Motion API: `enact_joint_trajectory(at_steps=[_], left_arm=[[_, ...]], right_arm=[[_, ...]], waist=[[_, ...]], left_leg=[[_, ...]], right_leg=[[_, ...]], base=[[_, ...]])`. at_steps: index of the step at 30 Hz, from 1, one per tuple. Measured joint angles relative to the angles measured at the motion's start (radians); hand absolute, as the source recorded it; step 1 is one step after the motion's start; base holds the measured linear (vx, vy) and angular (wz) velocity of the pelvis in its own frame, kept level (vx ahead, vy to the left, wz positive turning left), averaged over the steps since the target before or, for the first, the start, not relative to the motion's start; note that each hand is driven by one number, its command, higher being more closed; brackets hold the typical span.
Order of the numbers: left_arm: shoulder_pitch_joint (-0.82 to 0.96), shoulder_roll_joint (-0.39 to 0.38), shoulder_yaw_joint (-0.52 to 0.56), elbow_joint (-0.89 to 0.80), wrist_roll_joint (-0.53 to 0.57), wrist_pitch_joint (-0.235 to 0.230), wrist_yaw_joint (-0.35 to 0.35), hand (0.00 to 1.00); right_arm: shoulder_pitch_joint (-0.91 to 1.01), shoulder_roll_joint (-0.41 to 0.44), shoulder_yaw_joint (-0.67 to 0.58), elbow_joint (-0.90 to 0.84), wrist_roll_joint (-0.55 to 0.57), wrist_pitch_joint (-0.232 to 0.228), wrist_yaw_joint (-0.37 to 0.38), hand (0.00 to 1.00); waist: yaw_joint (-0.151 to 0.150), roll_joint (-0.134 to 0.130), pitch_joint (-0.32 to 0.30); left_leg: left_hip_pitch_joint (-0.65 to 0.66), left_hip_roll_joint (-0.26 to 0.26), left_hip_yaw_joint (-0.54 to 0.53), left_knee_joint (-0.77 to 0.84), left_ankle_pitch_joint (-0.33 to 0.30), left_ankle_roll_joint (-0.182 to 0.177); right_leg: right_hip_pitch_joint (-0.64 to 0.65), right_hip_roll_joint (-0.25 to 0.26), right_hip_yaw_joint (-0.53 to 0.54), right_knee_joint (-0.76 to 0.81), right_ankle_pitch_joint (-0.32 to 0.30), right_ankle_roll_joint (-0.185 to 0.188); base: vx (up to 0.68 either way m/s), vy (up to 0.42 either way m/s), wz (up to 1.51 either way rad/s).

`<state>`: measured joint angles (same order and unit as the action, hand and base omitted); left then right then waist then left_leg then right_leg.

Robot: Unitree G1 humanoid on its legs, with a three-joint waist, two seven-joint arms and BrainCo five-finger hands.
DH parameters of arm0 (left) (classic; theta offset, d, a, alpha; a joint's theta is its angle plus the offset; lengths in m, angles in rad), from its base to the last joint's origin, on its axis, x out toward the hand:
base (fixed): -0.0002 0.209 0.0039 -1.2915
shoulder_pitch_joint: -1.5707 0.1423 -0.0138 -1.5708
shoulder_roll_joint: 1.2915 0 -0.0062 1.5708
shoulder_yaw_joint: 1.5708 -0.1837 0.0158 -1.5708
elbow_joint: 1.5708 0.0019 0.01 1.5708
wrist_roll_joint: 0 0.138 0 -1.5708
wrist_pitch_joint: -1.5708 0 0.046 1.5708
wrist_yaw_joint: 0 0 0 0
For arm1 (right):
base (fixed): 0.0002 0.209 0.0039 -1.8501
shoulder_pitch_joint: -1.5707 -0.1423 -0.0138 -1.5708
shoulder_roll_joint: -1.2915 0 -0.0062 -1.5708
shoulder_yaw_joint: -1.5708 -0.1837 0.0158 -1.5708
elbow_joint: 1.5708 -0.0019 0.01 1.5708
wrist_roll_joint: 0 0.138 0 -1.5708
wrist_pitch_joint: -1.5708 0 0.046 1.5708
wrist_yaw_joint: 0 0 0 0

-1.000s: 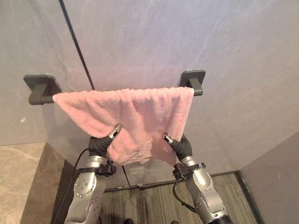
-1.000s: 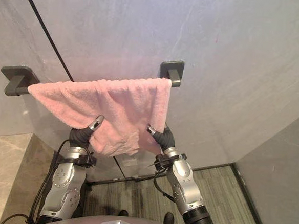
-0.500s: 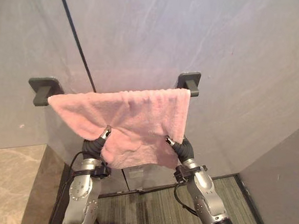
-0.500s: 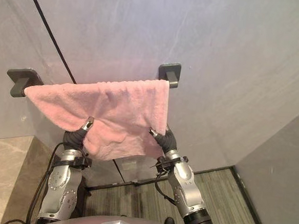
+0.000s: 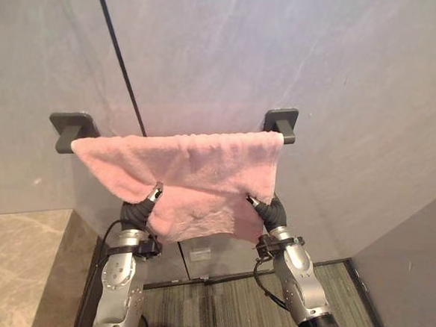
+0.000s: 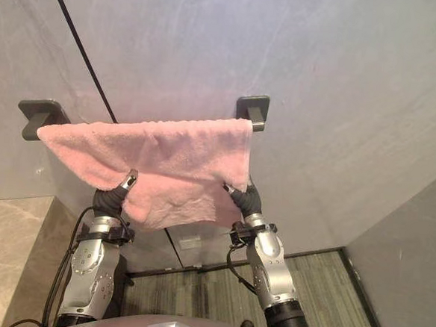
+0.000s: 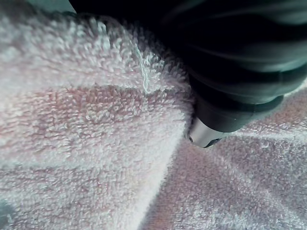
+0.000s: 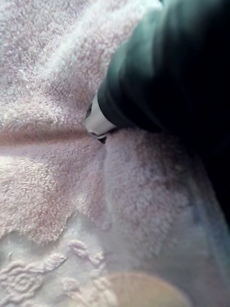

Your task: Organize washtable

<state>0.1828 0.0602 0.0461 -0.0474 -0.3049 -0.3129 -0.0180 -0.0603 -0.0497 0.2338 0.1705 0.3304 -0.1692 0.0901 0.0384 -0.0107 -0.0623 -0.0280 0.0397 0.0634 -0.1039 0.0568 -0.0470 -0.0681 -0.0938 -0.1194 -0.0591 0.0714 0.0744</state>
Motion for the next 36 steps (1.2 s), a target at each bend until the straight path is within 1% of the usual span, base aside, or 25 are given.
enact_joint_trajectory(at_steps=[1, 2, 3, 4, 7, 10, 12, 18, 23, 31, 36], left_arm=[[-0.004, -0.017, 0.008, 0.0, 0.0, 0.0, 0.0, 1.0], [-0.017, -0.026, 0.014, 0.0, 0.0, 0.002, 0.0, 0.0], [-0.021, -0.027, 0.016, 0.001, 0.0, 0.004, 0.0, 0.0], [-0.024, -0.027, 0.027, 0.006, 0.0, 0.006, 0.0, 0.0], [-0.027, -0.027, 0.039, 0.006, 0.0, 0.006, 0.002, 0.0], [-0.014, -0.027, 0.052, 0.013, -0.001, 0.015, 0.009, 0.0], [-0.014, -0.026, 0.071, 0.014, -0.002, 0.02, 0.009, 0.0], [0.027, -0.02, 0.067, 0.014, -0.041, 0.028, 0.01, 0.0], [0.035, -0.013, 0.059, 0.014, -0.042, 0.03, 0.013, 0.0], [0.078, -0.006, 0.049, 0.003, -0.042, 0.032, 0.008, 0.0], [0.136, -0.007, 0.071, -0.006, -0.042, 0.032, 0.005, 0.0]], right_arm=[[-0.003, 0.006, -0.002, 0.0, 0.0, 0.0, -0.004, 1.0], [-0.004, 0.016, -0.005, 0.0, -0.001, 0.0, -0.008, 1.0], [-0.005, 0.019, -0.007, 0.0, -0.001, 0.0, -0.011, 1.0], [-0.008, 0.022, -0.013, 0.0, -0.001, 0.001, -0.015, 0.0], [-0.011, 0.03, -0.045, 0.0, 0.0, 0.001, -0.023, 0.0], [-0.011, 0.028, -0.071, 0.0, 0.001, 0.001, -0.026, 0.0], [-0.014, 0.023, -0.076, 0.0, 0.002, 0.002, -0.025, 0.0], [-0.014, 0.003, -0.076, 0.0, 0.004, 0.003, -0.025, 0.0], [-0.014, -0.017, -0.068, -0.008, 0.004, 0.003, -0.025, 0.0], [-0.006, -0.02, -0.071, -0.022, 0.004, 0.003, -0.025, 0.0], [0.056, -0.02, -0.094, -0.097, 0.004, 0.0, -0.024, 0.0]], waist=[[0.0, -0.002, 0.002], [0.0, -0.005, 0.005], [0.0, -0.006, 0.008], [-0.001, -0.008, 0.013], [-0.001, -0.013, 0.02], [-0.001, -0.013, 0.029], [-0.001, -0.016, 0.046], [0.0, -0.017, 0.047], [0.0, -0.017, 0.047], [0.0, -0.017, 0.047], [0.001, -0.016, 0.047]], left_leg=[[0.0, 0.0, 0.0, 0.0, 0.0, 0.0], [0.0, 0.0, 0.0, 0.0, 0.0, 0.0], [0.0, 0.0, 0.0, 0.0, 0.0, 0.0], [0.0, 0.0, 0.0, 0.0, 0.0, 0.0], [0.0, 0.0, 0.002, 0.0, -0.001, 0.001], [0.0, -0.002, 0.004, 0.0, -0.002, 0.002], [0.0, -0.001, 0.006, 0.0, -0.002, 0.002], [0.0, -0.002, 0.012, 0.001, -0.003, 0.002], [0.0, -0.002, 0.013, 0.006, -0.003, 0.002], [0.0, 0.0, 0.015, 0.008, -0.014, -0.005], [-0.001, -0.001, 0.014, 0.01, -0.019, -0.002]], right_leg=[[0.0, 0.0, 0.0, 0.0, -0.001, 0.0], [0.0, 0.0, 0.0, 0.001, -0.001, 0.0], [0.0, 0.0, 0.0, 0.001, -0.001, 0.0], [0.0, 0.0, 0.0, 0.001, -0.001, 0.0], [0.0, 0.0, 0.001, 0.001, -0.001, 0.001], [0.0, 0.0, 0.001, 0.001, -0.003, 0.003], [-0.001, 0.0, 0.0, 0.001, -0.003, 0.003], [-0.002, 0.001, 0.001, -0.002, -0.001, 0.0], [-0.002, 0.002, 0.004, -0.002, 0.001, -0.002], [-0.005, 0.001, 0.014, -0.004, 0.0, -0.001], [-0.005, 0.001, 0.016, -0.005, 0.001, -0.003]], base=[[0.0, 0.0, 0.0], [0.0, 0.0, 0.0], [0.0, 0.0, 0.0], [0.0, 0.0, 0.0], [0.0, 0.0, 0.0], [0.0, 0.0, 0.0], [0.0, 0.0, 0.0], [0.0, 0.0, -0.01], [0.0, 0.0, 0.0], [0.0, 0.001, -0.02], [0.0, 0.0, 0.0]])
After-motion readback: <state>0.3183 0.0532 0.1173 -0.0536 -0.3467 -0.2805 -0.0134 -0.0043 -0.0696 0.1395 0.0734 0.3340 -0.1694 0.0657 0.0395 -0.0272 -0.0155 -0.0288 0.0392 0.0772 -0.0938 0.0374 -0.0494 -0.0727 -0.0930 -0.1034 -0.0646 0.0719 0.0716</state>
